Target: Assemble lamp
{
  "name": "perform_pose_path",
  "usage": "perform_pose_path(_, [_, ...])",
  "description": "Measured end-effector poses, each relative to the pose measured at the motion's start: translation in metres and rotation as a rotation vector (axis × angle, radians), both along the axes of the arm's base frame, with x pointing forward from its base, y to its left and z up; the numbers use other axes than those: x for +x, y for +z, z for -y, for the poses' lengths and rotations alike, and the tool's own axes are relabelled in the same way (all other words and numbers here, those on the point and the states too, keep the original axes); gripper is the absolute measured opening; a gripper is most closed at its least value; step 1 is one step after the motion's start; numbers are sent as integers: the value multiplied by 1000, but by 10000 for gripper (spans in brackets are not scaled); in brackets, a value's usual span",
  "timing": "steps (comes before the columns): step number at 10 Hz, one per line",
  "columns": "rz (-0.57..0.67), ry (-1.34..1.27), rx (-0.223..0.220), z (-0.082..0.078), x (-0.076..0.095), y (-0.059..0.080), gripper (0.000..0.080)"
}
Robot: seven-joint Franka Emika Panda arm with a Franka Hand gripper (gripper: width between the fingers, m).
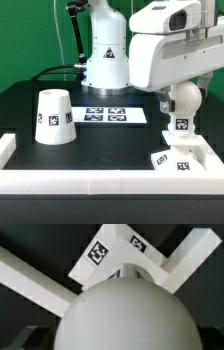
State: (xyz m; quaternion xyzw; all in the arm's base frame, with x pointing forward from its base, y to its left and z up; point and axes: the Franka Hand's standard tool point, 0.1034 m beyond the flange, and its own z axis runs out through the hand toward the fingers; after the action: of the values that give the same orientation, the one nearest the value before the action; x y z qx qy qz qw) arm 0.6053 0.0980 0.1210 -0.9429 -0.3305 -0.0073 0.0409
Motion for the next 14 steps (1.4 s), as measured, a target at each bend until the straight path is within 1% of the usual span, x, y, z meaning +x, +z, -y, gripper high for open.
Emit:
perform_pose_path(4, [0, -49, 2, 0, 0, 0, 577])
perform_pose_path(5, [5, -165, 3, 0, 0, 1, 577])
perform_pose_path(7, [-10, -482, -1, 2, -2, 0, 577])
perform_pose_path(8, [-18, -588, -3, 4, -2, 0, 577])
perform_pose_path(10, [-32, -761, -6, 7, -2, 0, 577])
perform_pose_path(14, [-53, -992, -4, 8, -2, 0, 579])
